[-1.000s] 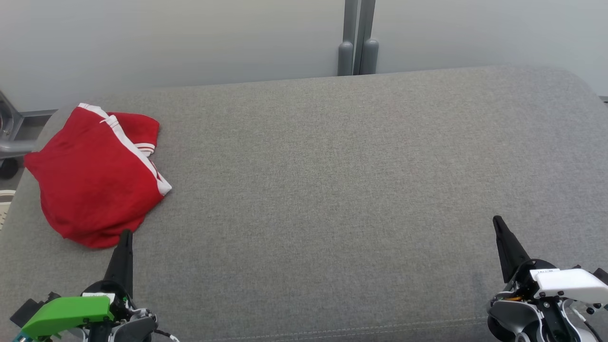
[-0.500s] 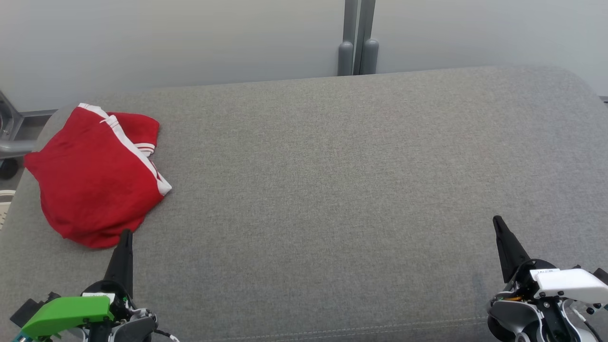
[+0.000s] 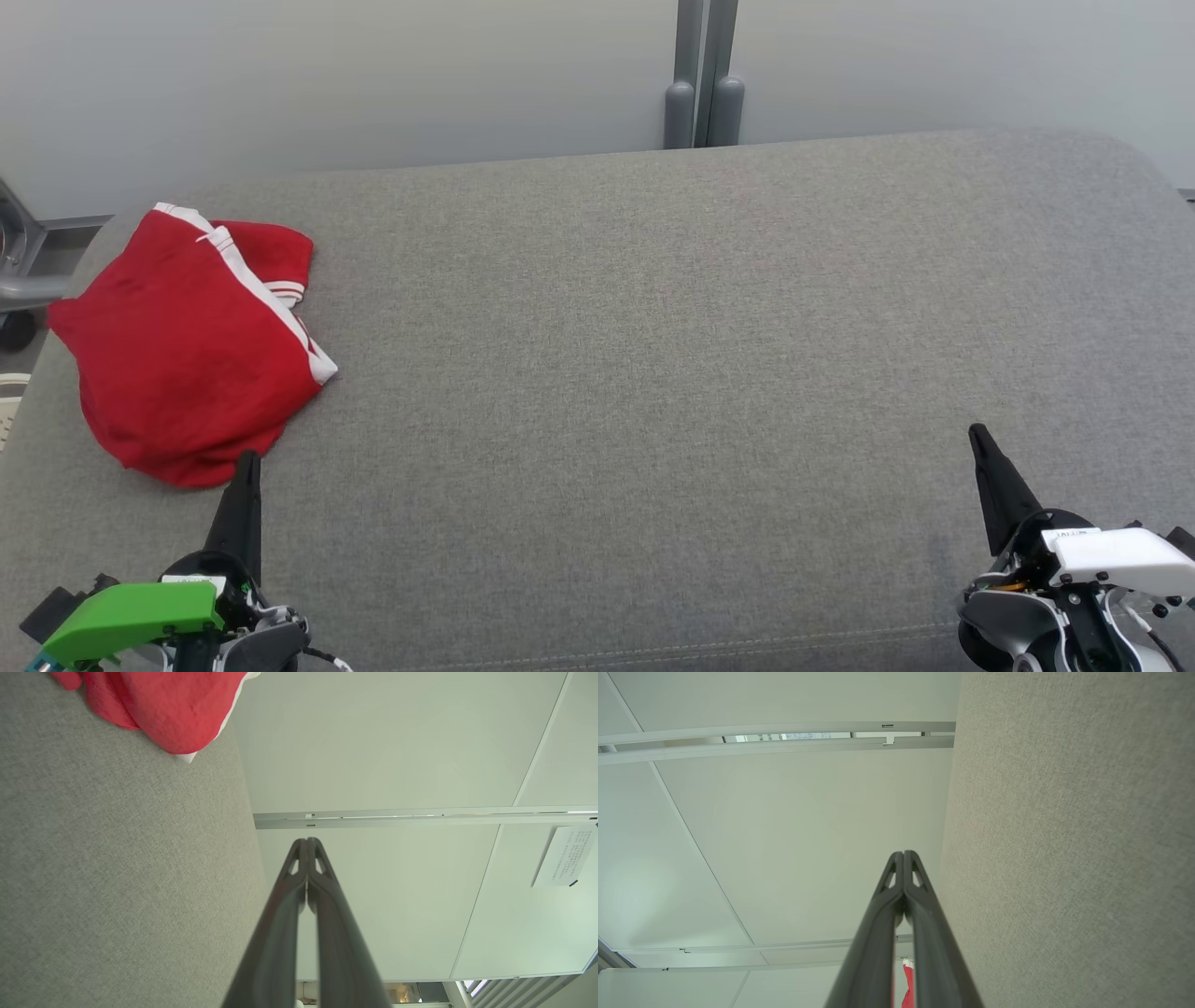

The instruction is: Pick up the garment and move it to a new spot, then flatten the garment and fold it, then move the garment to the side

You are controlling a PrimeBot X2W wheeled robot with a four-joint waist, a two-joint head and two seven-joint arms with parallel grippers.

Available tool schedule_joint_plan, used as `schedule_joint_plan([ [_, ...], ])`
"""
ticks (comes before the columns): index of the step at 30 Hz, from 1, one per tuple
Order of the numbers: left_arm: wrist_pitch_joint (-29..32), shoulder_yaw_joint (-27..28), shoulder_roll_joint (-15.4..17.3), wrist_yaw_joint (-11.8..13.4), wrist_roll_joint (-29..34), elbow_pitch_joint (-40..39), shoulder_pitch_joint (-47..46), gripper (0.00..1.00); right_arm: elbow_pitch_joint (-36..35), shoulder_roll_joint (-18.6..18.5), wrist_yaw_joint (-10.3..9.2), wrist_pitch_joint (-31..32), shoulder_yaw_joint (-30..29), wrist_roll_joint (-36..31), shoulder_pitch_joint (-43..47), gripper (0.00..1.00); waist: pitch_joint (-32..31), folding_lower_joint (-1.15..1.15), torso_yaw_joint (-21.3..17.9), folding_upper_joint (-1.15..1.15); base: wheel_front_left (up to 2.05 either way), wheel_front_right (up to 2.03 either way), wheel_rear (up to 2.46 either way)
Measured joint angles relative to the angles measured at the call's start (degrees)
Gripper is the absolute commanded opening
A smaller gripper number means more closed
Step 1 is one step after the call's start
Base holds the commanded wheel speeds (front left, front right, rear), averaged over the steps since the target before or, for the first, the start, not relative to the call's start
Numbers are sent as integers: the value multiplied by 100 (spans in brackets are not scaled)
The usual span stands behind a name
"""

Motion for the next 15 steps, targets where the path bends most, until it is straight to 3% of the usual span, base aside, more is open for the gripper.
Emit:
schedule_joint_plan([
  [15, 0, 0, 0, 0, 0, 0, 0, 0, 0, 1, 0, 1, -1, -2, 0, 0, 0, 0, 0, 0, 0, 0, 0],
])
